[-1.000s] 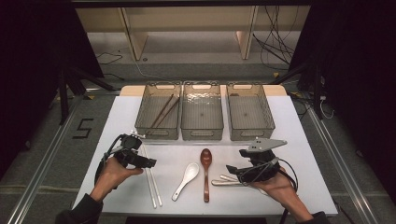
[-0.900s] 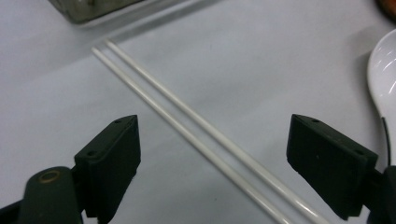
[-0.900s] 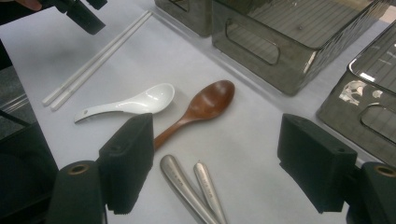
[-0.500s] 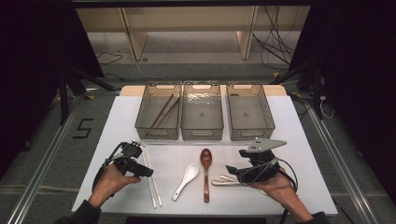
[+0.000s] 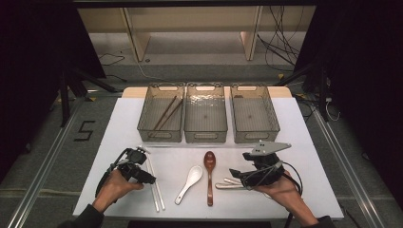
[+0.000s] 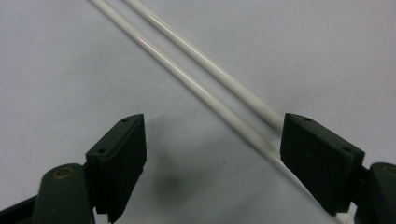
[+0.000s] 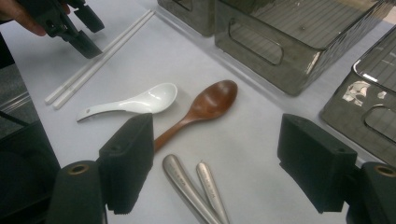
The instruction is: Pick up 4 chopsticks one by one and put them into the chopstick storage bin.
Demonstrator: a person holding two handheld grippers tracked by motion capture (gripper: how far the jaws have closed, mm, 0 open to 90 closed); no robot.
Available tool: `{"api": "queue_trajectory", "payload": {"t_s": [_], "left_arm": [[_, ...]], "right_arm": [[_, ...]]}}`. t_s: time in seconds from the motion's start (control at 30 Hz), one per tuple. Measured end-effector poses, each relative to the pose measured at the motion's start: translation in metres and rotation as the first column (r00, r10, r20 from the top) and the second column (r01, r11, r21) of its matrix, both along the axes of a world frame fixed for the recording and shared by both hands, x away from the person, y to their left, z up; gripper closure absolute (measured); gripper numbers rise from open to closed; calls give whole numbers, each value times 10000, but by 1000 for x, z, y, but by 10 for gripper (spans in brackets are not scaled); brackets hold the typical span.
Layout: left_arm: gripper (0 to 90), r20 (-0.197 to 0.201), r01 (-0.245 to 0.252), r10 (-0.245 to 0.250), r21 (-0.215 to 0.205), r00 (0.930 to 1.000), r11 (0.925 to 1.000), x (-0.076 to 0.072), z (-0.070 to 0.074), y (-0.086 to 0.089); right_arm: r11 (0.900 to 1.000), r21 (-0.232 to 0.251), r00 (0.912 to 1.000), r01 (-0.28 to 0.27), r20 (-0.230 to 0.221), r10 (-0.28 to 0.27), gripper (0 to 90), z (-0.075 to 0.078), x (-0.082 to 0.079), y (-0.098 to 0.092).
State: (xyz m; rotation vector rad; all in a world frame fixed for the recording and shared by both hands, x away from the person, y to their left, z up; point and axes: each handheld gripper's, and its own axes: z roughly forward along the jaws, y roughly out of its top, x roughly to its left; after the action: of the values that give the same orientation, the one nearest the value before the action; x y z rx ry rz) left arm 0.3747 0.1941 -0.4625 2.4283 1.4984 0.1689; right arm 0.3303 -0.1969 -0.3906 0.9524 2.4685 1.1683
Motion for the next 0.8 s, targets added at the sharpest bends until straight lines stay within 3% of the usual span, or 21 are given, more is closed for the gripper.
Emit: {"api": "queue_trajectory", "payload": {"t_s": [0.33,0.47,0.8], "left_arm": [[236,-146,113,-111,125,9998,9999,-1,-4,-3],[304,-336,315,-312,67,9989,9995,-1,-5,-3],[477,-431,755,-737,396,9963,9964,-2,-3,3]], "right_arm": [[10000,-21,10000,-18,-10,18,282,0,0,1],[10000,-14,10000,-24,-2,24,282,0,0,1],[10000,-13,10000,-25,21,25,284,1,0,0]]}}
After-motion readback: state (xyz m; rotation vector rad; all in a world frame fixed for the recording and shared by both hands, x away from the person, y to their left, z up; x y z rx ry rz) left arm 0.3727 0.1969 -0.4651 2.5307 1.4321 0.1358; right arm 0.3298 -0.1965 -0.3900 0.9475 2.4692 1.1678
